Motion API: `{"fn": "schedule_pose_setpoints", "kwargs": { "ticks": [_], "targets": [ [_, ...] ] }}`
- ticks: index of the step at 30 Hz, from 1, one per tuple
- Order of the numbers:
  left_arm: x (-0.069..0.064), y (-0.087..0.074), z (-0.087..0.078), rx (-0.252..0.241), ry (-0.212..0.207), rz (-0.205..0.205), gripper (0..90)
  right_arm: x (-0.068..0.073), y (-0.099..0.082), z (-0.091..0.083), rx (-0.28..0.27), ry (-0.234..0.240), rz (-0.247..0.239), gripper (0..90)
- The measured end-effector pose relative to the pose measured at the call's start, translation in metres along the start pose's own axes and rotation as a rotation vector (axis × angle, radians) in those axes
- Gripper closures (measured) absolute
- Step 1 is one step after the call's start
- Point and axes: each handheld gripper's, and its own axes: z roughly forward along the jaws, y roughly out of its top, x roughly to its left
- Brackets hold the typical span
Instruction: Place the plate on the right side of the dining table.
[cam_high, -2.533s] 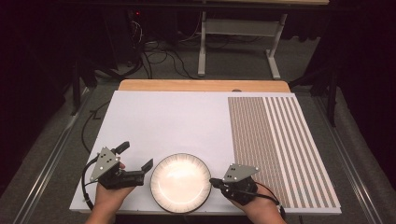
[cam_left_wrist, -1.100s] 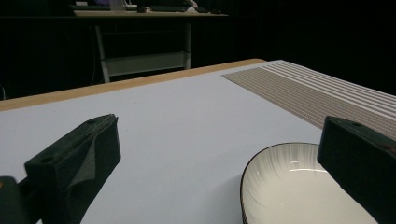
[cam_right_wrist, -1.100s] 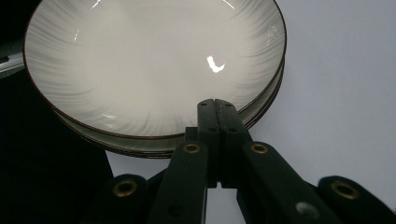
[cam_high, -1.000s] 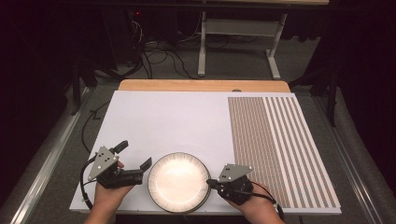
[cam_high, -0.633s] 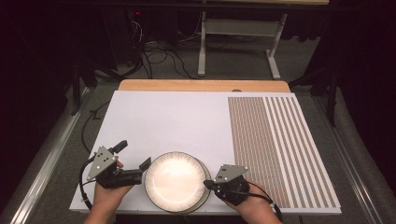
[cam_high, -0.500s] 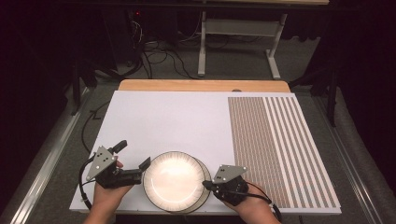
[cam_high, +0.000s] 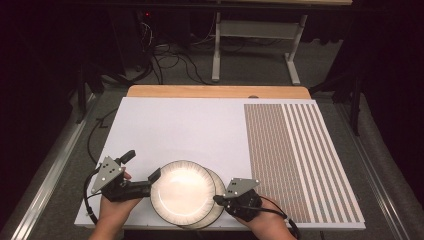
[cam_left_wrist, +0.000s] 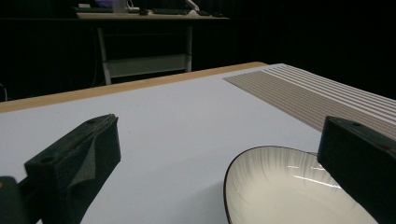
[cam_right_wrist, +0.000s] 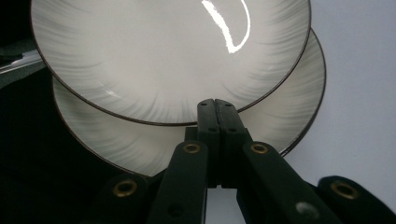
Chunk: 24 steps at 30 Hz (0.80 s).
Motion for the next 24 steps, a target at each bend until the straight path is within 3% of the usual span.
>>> {"fn": "schedule_pose_setpoints", "kwargs": {
  "ticks": [16, 22, 24],
  "targets": [
    [0.002, 0.000, 0.000, 0.014, -0.008, -0.012, 0.1, 0.006, 0.007, 0.016, 0.014, 0.018, -0.018, 90.0],
    [0.001, -0.001, 0.000, 0.049, -0.030, -0.035, 0.2, 0.007, 0.011, 0.021, 0.011, 0.025, -0.025, 90.0],
    [0.001, -0.001, 0.001, 0.083, -0.031, -0.037, 0.2, 0.007, 0.012, 0.021, 0.011, 0.027, -0.028, 90.0]
  ]
}}
